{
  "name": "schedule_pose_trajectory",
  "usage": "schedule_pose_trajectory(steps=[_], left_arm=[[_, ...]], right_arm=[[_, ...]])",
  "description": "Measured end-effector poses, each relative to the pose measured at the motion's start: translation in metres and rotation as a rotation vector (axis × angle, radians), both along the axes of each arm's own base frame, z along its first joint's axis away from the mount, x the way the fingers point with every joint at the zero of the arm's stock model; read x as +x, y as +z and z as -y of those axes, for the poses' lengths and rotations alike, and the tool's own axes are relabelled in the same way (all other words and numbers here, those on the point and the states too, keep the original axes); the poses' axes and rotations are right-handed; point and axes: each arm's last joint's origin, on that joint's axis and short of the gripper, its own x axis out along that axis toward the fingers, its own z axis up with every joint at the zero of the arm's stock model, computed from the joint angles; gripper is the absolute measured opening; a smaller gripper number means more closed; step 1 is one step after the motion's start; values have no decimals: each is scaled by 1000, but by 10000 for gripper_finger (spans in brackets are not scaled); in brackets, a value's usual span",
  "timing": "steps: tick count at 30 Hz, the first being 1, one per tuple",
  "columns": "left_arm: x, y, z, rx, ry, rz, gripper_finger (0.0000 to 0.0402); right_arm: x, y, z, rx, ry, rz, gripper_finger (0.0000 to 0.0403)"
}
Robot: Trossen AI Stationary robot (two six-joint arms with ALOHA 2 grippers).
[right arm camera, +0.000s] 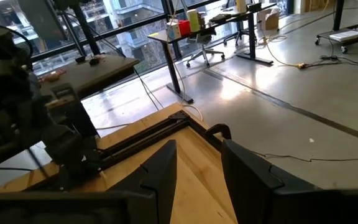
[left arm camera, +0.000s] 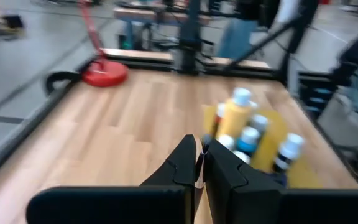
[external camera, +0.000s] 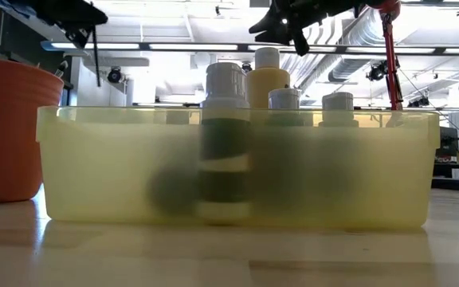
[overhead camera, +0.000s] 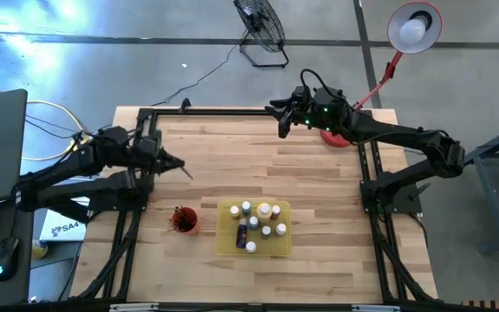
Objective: Pick & Place Paint Supplies
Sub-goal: Put the silver paint brush into the orange cup
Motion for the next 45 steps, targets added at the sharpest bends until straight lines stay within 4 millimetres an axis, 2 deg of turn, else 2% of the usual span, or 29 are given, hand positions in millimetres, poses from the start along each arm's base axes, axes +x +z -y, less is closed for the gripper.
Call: schedule_pose_trajectory(steps=[2,6,12,18,27,38,45], left_arm=[[-3,0,5,-4,-29,1,9],[-9,-5,9,16,19,-32,8],[1,-19,20,-98,-144,31,8],[4,-6,31,-126,-254,178,8],[9,-18,41,-251,-239,27,8],[28,-30,63,-282,-227,-111,8],[34,-43,74,-283,-147,-221,10]], right_arm=[[0,0,0,1,0,-3,119],[0,0,0,0,-6,-3,119],[0,0,0,0,-10,-4,119],[0,-2,0,6,-7,-17,119],[0,-3,0,9,4,-28,119],[0,-3,0,3,5,-32,119],[0,-3,0,2,5,-33,119]])
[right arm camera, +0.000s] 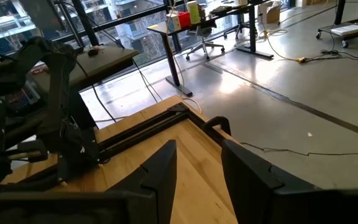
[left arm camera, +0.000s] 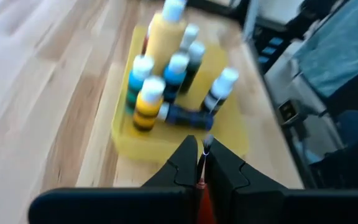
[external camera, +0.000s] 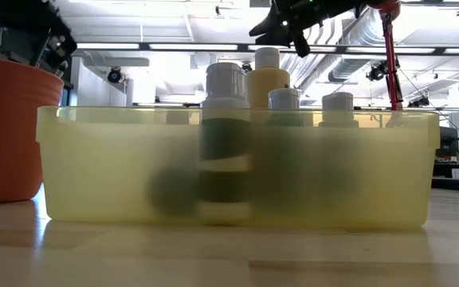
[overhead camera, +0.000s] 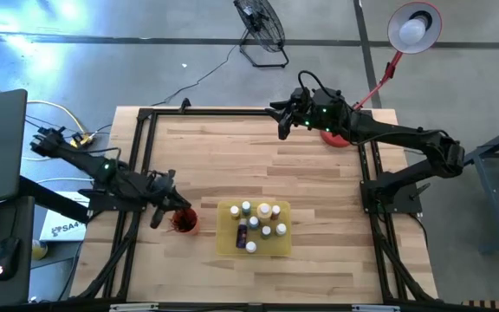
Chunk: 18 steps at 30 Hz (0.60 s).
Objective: Pick & Place Paint Supplies
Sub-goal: Put the silver paint brush into the orange cup
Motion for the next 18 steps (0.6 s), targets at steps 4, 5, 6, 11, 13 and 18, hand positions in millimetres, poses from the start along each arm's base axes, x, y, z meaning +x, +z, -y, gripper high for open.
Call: schedule_pose_trajectory(steps=[4,5,6,11,13,18], left_arm=[[2,-10,5,5,43,-97,10],[3,-12,6,4,49,-112,10],[4,-13,8,1,51,-117,11],[13,-15,14,-3,43,-118,11],[15,-16,15,-6,43,-117,11],[18,-18,18,-18,25,-132,15]], right_arm=[[0,0,0,0,0,0,119],[0,0,0,0,0,0,119],[0,0,0,0,0,0,119],[0,0,0,0,0,0,119],[0,0,0,0,0,-1,119],[0,-1,-1,7,26,-3,119]])
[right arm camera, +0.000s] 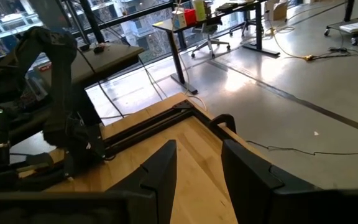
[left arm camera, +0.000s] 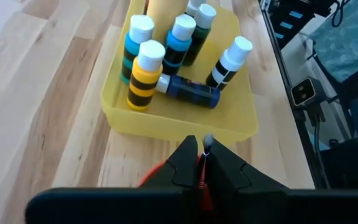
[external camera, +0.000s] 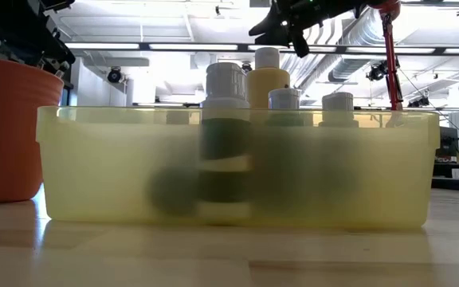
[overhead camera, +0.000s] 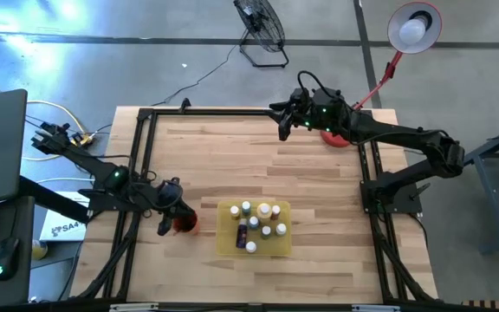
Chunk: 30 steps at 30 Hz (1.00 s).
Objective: Pick & Place Paint Supplies
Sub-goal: Put the silver paint brush into the orange cup, then return to Home Position
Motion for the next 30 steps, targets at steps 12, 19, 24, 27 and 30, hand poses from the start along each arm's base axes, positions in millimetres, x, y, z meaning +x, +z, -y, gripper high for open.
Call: schedule_pose_trajectory(steps=[12,19,24,27,30], left_arm=[[4,8,2,-17,-18,86,106],[6,33,1,85,1,215,121],[5,65,-3,216,42,323,122],[4,82,-5,262,61,370,122],[0,99,-7,284,66,387,122]], right_arm=[[-1,-5,-1,20,5,-46,119],[0,-2,-1,15,44,-15,119],[2,3,-4,8,137,39,119],[1,6,-6,10,202,59,119],[-3,11,-9,16,246,77,119]])
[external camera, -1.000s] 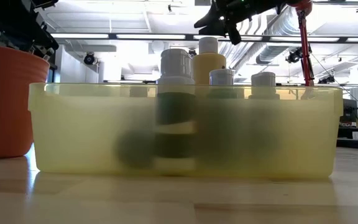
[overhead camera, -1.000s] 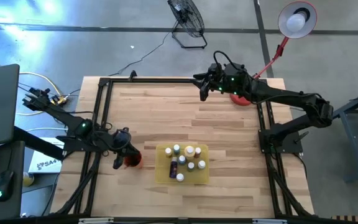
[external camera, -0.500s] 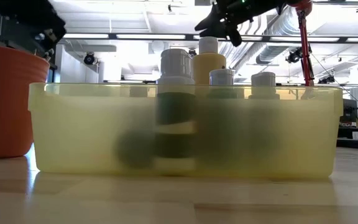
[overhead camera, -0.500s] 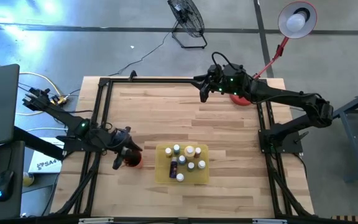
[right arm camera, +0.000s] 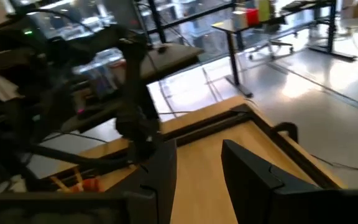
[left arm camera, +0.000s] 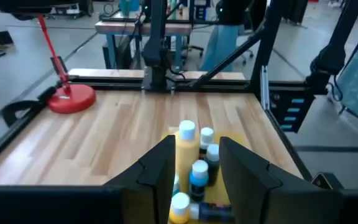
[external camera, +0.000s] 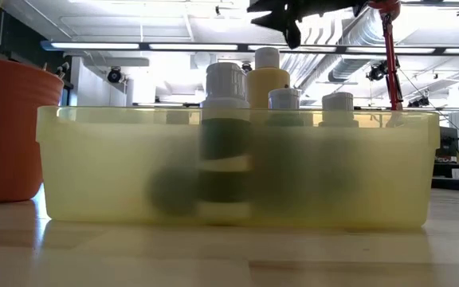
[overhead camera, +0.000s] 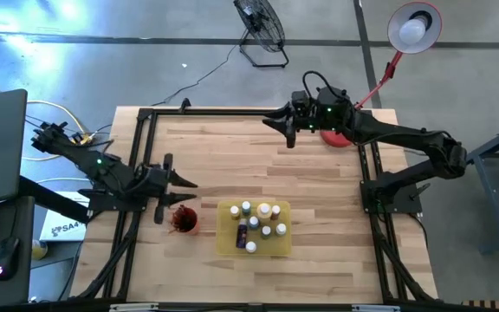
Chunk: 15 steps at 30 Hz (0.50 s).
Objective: Pick & Place Paint Supplies
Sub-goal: Return to Home Position
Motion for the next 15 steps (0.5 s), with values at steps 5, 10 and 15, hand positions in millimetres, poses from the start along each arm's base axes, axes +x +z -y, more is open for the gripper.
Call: schedule_pose_trajectory(steps=[5,10,15], left_arm=[[-9,15,-7,48,65,-64,122],[-13,20,-11,66,123,-60,122],[-13,21,-11,66,131,-55,122]], right_arm=[[-15,15,-10,-35,-8,30,104],[-38,29,-25,-96,-71,-5,58],[-56,31,-46,-78,-38,-75,9]])
